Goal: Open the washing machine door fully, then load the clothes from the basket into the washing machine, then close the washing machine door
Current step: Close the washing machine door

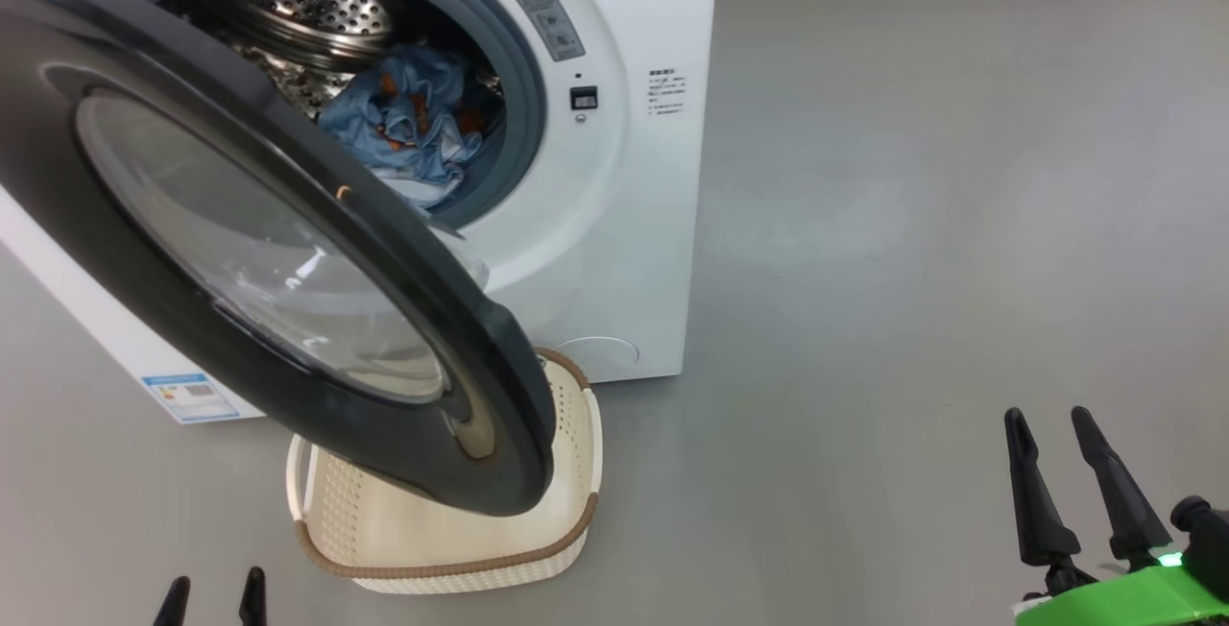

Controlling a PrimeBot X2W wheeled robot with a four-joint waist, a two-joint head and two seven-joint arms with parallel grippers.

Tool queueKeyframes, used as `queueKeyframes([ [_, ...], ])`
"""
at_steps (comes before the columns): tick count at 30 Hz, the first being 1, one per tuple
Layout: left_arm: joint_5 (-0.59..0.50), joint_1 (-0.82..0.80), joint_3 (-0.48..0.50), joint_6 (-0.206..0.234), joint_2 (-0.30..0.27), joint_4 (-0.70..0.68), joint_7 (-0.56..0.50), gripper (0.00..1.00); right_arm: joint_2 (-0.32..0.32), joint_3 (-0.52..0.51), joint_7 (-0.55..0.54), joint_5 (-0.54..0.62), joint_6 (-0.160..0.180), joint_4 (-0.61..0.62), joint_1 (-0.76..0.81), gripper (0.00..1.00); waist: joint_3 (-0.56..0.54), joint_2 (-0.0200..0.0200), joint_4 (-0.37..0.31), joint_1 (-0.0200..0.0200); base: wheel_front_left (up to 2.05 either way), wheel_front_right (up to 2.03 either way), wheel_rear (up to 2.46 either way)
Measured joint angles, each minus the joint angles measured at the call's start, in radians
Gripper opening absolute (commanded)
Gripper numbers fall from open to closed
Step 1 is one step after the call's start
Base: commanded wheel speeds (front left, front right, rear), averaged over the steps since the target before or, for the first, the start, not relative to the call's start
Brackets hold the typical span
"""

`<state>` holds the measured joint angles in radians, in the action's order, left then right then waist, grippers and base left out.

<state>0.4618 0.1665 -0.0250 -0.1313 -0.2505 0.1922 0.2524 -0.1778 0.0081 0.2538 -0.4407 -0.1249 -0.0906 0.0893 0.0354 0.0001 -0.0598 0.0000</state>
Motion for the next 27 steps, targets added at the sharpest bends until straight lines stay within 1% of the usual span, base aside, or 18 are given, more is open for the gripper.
queueKeyframes([
  [1, 0.0, -0.001, -0.003, 0.0, 0.003, 0.002, 0.0, 1.0, 0.003, 0.002, 0.0, -0.002, 0.0, 0.0, -0.002, 0.12, 0.001, 0.0, 0.005, 0.0, 0.0, 0.0, 0.0],
  [2, -0.002, -0.003, -0.006, 0.0, 0.006, 0.003, 0.0, 1.0, 0.006, 0.006, 0.0, -0.003, 0.0, 0.0, -0.008, 0.0, 0.001, 0.0, 0.011, 0.0, 0.0, 0.0, 0.0],
  [7, -0.007, -0.02, -0.022, 0.0, 0.018, 0.009, 0.0, 1.0, 0.008, 0.036, 0.0, -0.009, 0.0, 0.013, -0.073, 0.0, 0.003, 0.0, 0.045, 0.0, 0.0, 0.0, 0.0],
  [14, -0.015, -0.027, -0.028, 0.0, 0.028, 0.011, 0.0, 1.0, 0.0, 0.113, 0.0, -0.022, 0.0, 0.079, -0.195, 0.0, -0.007, 0.0, 0.107, 0.0, 0.0, 0.0, 0.0],
  [18, -0.015, -0.027, -0.032, 0.0, 0.034, 0.011, 0.0, 1.0, 0.012, 0.161, 0.0, -0.049, 0.0, 0.13, -0.252, 0.0, -0.016, 0.0, 0.138, 0.0, 0.0, 0.0, 0.0],
  [23, -0.015, -0.027, -0.039, 0.0, 0.044, 0.013, 0.0, 1.0, 0.032, 0.242, 0.0, -0.063, 0.0, 0.209, -0.303, 0.0, -0.026, 0.0, 0.183, 0.0, 0.0, 0.0, 0.0],
  [27, -0.015, -0.027, -0.042, 0.0, 0.045, 0.014, 0.0, 1.0, 0.038, 0.334, 0.001, -0.07, 0.0, 0.236, -0.339, 0.0, -0.031, 0.0, 0.218, 0.0, 0.0, 0.0, 0.0],
])
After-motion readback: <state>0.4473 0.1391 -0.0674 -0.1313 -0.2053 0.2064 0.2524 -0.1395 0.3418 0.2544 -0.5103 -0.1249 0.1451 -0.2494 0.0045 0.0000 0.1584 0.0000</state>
